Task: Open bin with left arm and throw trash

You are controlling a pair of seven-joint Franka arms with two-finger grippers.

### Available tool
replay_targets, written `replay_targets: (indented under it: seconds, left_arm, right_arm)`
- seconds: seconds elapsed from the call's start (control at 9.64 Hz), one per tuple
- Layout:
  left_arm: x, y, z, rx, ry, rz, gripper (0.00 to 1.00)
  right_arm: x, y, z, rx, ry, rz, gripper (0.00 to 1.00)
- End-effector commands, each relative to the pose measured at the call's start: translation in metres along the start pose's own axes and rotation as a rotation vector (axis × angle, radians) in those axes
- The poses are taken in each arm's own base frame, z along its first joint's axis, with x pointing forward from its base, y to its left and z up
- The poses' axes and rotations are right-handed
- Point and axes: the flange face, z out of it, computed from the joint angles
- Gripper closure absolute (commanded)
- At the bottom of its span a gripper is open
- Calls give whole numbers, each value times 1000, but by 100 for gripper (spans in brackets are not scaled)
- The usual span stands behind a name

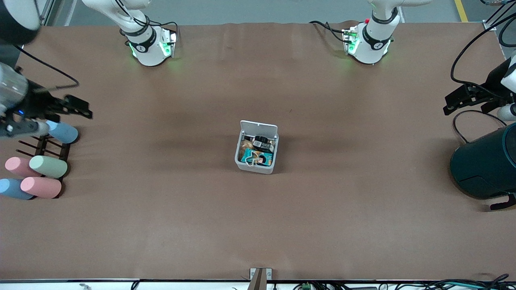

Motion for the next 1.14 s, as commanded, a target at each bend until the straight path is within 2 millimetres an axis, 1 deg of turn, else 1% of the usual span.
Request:
replay_targets:
  seconds: [0.0, 0.1, 0.21, 0.52, 0.73, 0.83, 1.04]
  left_arm:
    - [2, -1, -6, -10, 12, -5, 0]
    - [2, -1, -5, -7, 11, 8, 0]
    - [2, -1, -5, -10, 10, 6, 0]
    - [2, -1, -3, -11, 7, 2, 0]
    - [3, -1, -4, -12, 9, 2, 0]
    - [3, -1, -4, -12, 9, 10, 0]
    - [3, -1, -4, -10, 9, 12, 0]
  right_arm:
    - [-4, -1, -33, -59, 51, -21, 1]
    - [-2, -2, -46, -65, 79, -22, 1]
    - [-3, 2, -49, -69, 84, -16, 1]
    - [-4, 3, -48, -78, 77, -11, 1]
    - [-8, 6, -45, -69, 46, 61, 1]
    - [-9, 9, -45, -69, 43, 58, 1]
    - [-9, 7, -42, -68, 35, 52, 1]
